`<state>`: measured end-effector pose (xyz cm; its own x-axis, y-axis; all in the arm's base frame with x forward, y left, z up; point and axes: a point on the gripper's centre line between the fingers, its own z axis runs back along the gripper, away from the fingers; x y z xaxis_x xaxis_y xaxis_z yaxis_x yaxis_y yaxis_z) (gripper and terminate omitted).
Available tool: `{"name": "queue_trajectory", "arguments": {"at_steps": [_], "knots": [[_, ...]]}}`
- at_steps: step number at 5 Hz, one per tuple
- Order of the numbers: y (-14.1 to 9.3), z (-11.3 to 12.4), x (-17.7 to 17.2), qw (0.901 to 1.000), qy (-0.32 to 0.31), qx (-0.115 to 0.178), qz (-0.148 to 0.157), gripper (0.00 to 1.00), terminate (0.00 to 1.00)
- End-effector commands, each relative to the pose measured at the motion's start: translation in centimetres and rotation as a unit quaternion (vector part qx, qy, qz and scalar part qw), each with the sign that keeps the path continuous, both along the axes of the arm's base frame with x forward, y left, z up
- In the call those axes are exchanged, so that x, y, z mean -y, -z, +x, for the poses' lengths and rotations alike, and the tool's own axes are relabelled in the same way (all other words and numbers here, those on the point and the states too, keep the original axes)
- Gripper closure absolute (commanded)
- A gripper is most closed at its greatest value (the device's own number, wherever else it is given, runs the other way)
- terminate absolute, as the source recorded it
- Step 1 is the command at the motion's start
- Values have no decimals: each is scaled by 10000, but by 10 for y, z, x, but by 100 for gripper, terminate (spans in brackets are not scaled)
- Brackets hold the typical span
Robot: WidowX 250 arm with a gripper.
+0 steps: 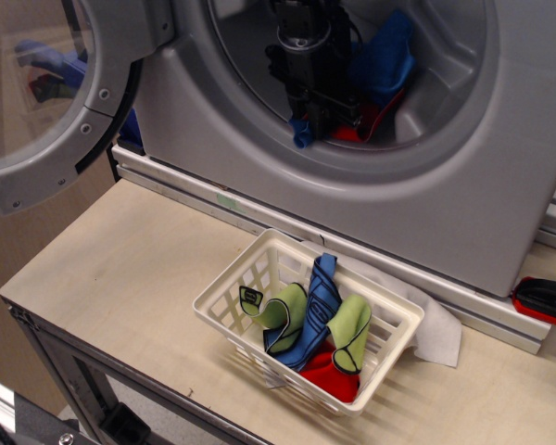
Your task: Take clothes out of laundry machine
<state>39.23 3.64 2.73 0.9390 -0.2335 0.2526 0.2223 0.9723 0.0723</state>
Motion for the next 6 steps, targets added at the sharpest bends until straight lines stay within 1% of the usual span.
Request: {"name": "queue_trajectory", "arguments": {"at_steps": [1, 2, 3, 4, 5, 6], "knots": [[-69, -46, 44, 9918, -1222, -380, 53, 100, 0], [-73, -78, 67, 9802, -1893, -572, -61, 100, 0], [-62, -102, 79, 9718, -2245, -682, -243, 100, 0], [-42, -121, 80, 9613, -2472, -1163, -353, 100, 0], [-23, -135, 70, 9497, -2834, -1326, -159, 100, 0], [-1, -143, 56, 9365, -3168, -1494, -154, 100, 0]]}}
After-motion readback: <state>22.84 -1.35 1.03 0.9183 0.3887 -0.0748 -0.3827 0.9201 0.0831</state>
